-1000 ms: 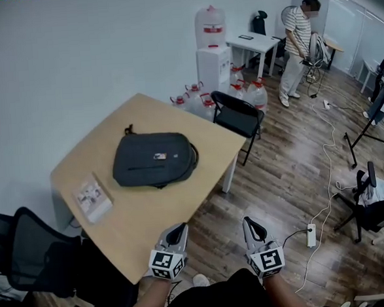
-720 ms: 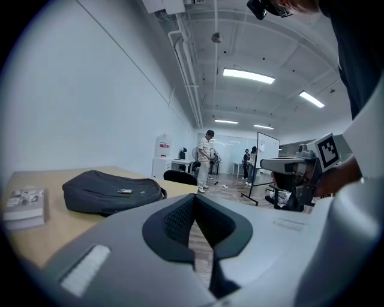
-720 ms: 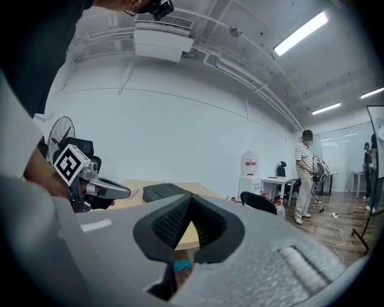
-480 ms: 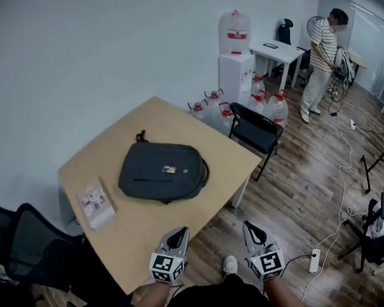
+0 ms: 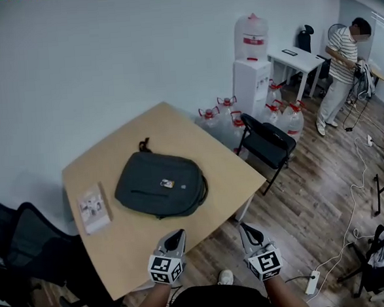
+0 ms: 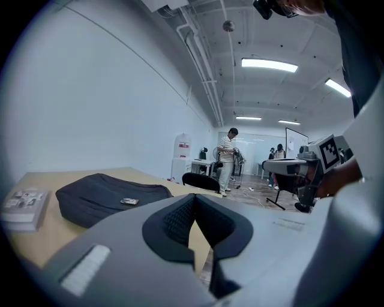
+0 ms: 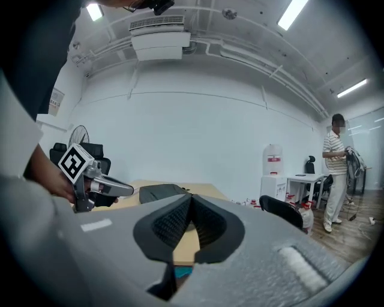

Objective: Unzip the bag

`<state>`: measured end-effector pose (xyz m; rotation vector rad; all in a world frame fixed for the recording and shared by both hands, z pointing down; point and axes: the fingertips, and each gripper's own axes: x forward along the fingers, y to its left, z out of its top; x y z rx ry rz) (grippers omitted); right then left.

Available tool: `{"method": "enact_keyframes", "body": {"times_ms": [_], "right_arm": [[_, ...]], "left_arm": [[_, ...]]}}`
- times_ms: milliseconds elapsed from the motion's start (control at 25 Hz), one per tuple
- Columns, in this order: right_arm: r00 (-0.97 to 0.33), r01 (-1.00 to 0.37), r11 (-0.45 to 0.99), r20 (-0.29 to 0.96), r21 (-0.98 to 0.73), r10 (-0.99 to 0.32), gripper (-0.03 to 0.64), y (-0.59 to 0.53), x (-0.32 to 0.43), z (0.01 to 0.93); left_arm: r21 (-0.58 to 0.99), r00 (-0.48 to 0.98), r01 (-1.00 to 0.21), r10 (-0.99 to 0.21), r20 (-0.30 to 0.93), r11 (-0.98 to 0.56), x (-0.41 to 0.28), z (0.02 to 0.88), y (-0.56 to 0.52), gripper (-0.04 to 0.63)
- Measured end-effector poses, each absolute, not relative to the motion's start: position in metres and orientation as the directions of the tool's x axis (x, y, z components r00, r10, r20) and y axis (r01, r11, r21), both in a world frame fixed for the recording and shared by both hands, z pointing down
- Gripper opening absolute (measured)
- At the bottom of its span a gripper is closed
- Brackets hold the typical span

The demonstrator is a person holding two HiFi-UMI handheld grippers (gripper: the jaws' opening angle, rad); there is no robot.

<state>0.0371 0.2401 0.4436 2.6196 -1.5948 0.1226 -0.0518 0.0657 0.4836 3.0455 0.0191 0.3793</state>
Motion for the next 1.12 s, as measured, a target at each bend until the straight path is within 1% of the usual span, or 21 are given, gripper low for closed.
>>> {"method": "enact_keyframes", "body": {"times_ms": [120, 360, 640, 920, 1120], "right_arm": [[0.389, -0.919, -0.393, 0.107, -0.02, -0.915, 0.003, 0.225, 0.046, 0.445], [0.247, -0.968, -0.249, 0.105, -0.009, -0.963, 0.003, 0.178, 0.049, 0.453], [0.092, -0.996, -0.094, 0.151, -0.004, -0.984, 0.003, 0.111, 0.042, 0.464], [-0.032, -0.997, 0.046, 0.223, 0.058, -0.974, 0.003, 0.046, 0.032, 0.474], [-0.087, -0.991, 0.112, 0.284, 0.073, -0.955, 0.003, 0.017, 0.03, 0.49]], "left_arm": [[0.069, 0.968, -0.049, -0.03, 0.249, -0.996, -0.047, 0.485, 0.063, 0.02], [0.075, 0.949, -0.165, -0.138, 0.284, -0.983, -0.056, 0.498, 0.044, 0.02], [0.105, 0.918, -0.271, -0.224, 0.329, -0.957, -0.068, 0.517, -0.002, 0.02], [0.135, 0.895, -0.331, -0.265, 0.358, -0.934, -0.07, 0.536, -0.047, 0.02], [0.145, 0.885, -0.345, -0.27, 0.379, -0.927, -0.067, 0.556, -0.067, 0.02]]}}
